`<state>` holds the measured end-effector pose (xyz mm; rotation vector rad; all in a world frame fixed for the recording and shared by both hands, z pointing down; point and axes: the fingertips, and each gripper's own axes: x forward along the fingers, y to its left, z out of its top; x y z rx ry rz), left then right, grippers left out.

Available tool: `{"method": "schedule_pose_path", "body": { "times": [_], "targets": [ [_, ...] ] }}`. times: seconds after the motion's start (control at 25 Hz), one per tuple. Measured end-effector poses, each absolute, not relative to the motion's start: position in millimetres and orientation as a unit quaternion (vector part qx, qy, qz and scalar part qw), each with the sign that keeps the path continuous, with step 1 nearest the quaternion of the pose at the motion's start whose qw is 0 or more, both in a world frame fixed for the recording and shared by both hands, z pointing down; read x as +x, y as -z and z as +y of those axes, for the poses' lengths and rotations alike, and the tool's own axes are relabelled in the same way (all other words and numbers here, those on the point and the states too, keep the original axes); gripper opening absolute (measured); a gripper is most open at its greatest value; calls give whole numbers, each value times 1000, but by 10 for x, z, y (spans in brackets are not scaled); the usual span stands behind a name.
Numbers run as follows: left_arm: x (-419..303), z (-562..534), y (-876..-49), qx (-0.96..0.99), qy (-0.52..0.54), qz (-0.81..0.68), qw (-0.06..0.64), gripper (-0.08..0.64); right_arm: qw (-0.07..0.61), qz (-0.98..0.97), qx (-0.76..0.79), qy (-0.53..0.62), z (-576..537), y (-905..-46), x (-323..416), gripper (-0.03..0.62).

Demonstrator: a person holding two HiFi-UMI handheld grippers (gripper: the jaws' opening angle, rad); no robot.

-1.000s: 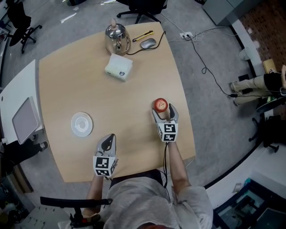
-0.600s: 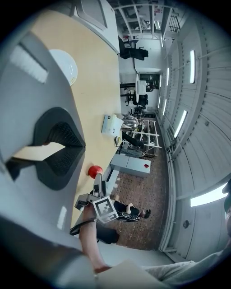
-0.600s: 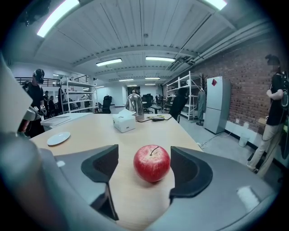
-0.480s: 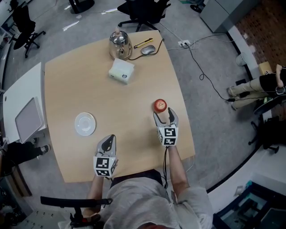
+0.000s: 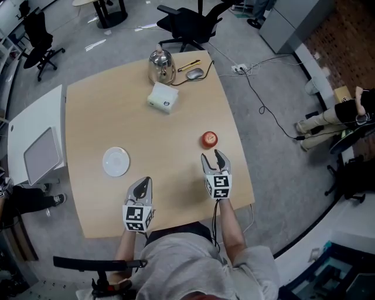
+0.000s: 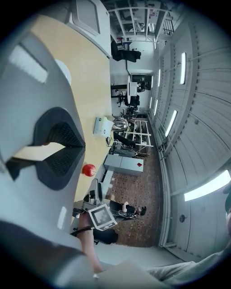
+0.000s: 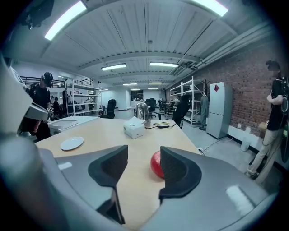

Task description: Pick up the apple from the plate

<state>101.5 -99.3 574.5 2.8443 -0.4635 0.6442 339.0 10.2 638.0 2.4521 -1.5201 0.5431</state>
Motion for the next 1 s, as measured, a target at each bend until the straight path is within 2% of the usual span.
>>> {"method": "schedule_pose_path", "body": {
  "times": [0.64, 1.0],
  "targets": [
    [455, -898, -5420, 965, -175, -178, 80, 20, 97, -528, 830, -151, 365, -5924, 2688, 64],
    [216, -795, -5256, 969, -152, -180, 69, 20, 85, -520, 838, -142, 644, -5744, 2345, 28]
  ]
}}
